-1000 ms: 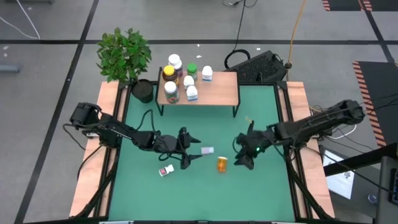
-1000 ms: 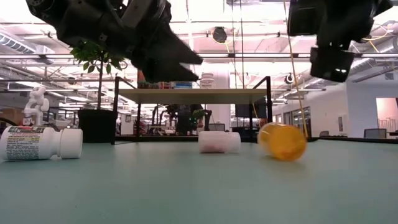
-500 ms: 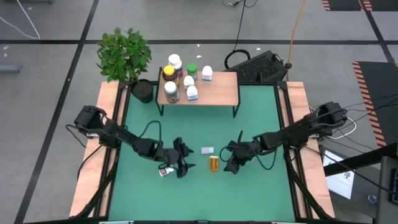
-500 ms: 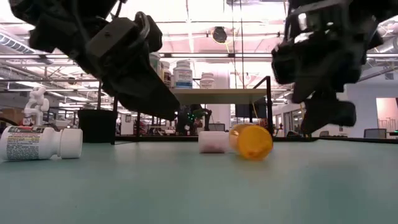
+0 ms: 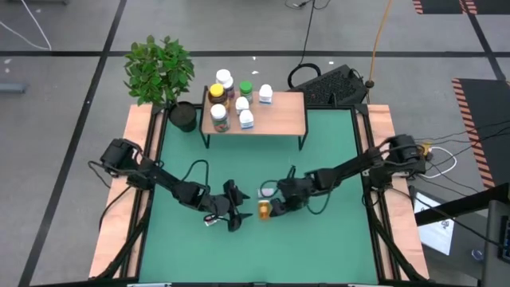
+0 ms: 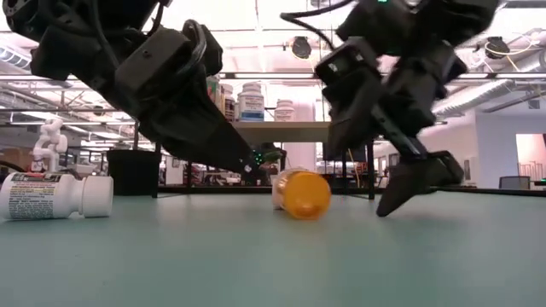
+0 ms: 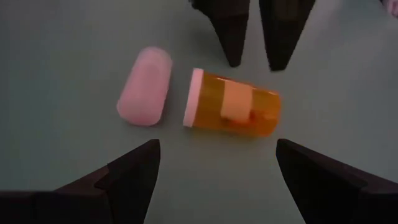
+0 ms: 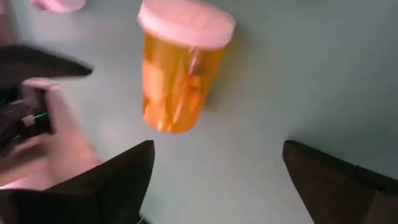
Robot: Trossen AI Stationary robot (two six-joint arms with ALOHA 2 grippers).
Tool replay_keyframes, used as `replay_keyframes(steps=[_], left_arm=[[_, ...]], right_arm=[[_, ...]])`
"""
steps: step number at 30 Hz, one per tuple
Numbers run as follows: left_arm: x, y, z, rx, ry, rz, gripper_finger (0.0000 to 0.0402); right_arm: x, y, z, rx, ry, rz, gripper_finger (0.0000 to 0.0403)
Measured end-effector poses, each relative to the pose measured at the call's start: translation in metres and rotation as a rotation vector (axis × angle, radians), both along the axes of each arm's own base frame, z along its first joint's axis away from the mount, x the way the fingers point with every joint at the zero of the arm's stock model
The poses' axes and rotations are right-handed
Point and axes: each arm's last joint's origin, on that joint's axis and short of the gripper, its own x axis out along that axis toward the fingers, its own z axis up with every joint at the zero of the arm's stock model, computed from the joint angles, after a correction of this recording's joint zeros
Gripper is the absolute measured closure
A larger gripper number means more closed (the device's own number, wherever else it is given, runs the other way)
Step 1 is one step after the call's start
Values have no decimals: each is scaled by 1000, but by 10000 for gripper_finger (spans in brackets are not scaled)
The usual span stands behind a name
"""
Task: Pick and place medicine bottles onto shelf by color
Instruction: Put the orange pill bottle on the shelf
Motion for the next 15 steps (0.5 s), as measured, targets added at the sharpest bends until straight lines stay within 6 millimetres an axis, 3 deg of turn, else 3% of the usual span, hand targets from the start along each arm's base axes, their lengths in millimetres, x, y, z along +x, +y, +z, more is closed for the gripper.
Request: replay_keyframes(steps=[7, 15], left_arm=[[3, 12, -12, -77, 51, 106, 78], [-1, 15, -21, -104, 138, 124, 78]], right_arm=[[29, 2, 14, -123, 164, 40, 64], [50, 7, 35, -207, 82, 55, 64]])
